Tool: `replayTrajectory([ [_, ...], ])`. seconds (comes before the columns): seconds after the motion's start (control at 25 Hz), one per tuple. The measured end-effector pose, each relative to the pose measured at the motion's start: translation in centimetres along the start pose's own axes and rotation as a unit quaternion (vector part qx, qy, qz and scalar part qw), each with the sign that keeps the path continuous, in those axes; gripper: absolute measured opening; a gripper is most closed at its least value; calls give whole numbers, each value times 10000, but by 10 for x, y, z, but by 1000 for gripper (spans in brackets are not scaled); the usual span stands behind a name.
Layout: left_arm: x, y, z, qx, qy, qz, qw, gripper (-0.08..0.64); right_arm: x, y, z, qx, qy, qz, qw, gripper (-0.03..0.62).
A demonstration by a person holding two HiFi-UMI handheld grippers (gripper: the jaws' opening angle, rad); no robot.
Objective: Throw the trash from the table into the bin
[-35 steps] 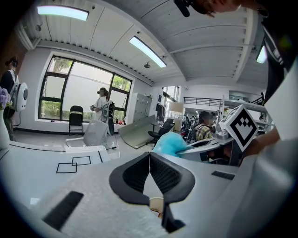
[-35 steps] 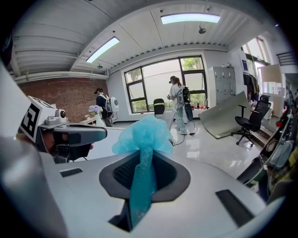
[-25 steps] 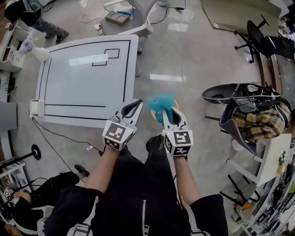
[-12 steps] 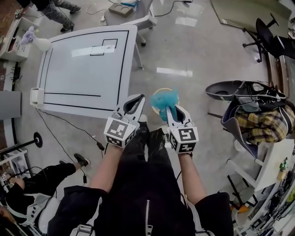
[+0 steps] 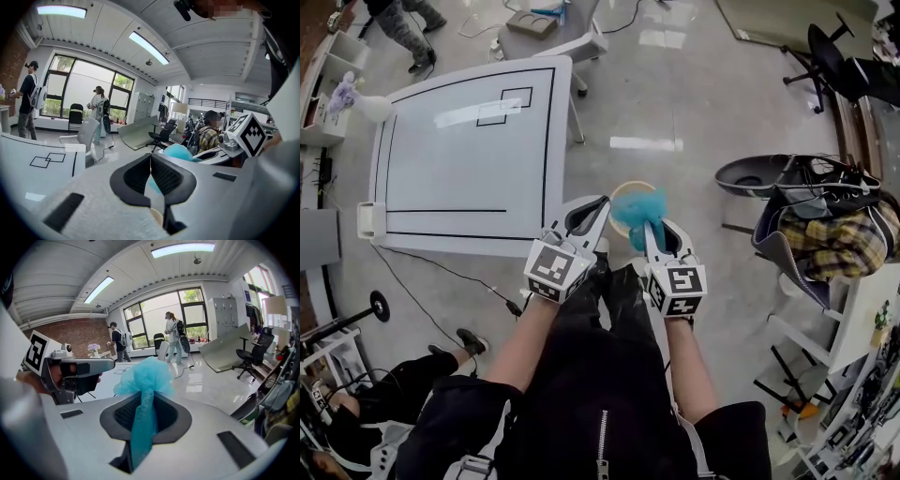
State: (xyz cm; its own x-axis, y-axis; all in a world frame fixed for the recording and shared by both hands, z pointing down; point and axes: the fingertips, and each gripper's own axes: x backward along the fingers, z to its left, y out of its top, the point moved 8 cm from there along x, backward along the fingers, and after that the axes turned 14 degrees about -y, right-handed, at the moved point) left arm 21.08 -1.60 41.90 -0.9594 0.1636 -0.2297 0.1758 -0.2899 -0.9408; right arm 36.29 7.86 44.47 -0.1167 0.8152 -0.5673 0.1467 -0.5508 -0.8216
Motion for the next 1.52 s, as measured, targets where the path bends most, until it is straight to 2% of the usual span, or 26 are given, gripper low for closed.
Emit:
replayTrajectory([
  [0.2,-7,-5,11,-50,-126,71,9999,9,-5,-2,-10,-142,-261,-48,9995,48],
  [0.48,-10,-19,-1,-143,-142,119,9997,9,-3,-18,-17,-130,-262,-117,9995,48],
  [0.72,-6,-32,-22,-378,73,-10,9993,8,8,-41,-27,-84,-173,-220,9996,48],
  [0.96,-1,-51,-44,-421,214,-247,9986,9,11,-84,-31,-52,-97,-208,9997,48],
  [1.2,-7,-100,-58,-352,264,-353,9984,9,-9,-135,-34,-65,-40,-200,9998,48],
  [1.52,-17,-163,-59,-439,362,-399,9976,9,-55,-196,-40,-40,51,-257,9996,48],
])
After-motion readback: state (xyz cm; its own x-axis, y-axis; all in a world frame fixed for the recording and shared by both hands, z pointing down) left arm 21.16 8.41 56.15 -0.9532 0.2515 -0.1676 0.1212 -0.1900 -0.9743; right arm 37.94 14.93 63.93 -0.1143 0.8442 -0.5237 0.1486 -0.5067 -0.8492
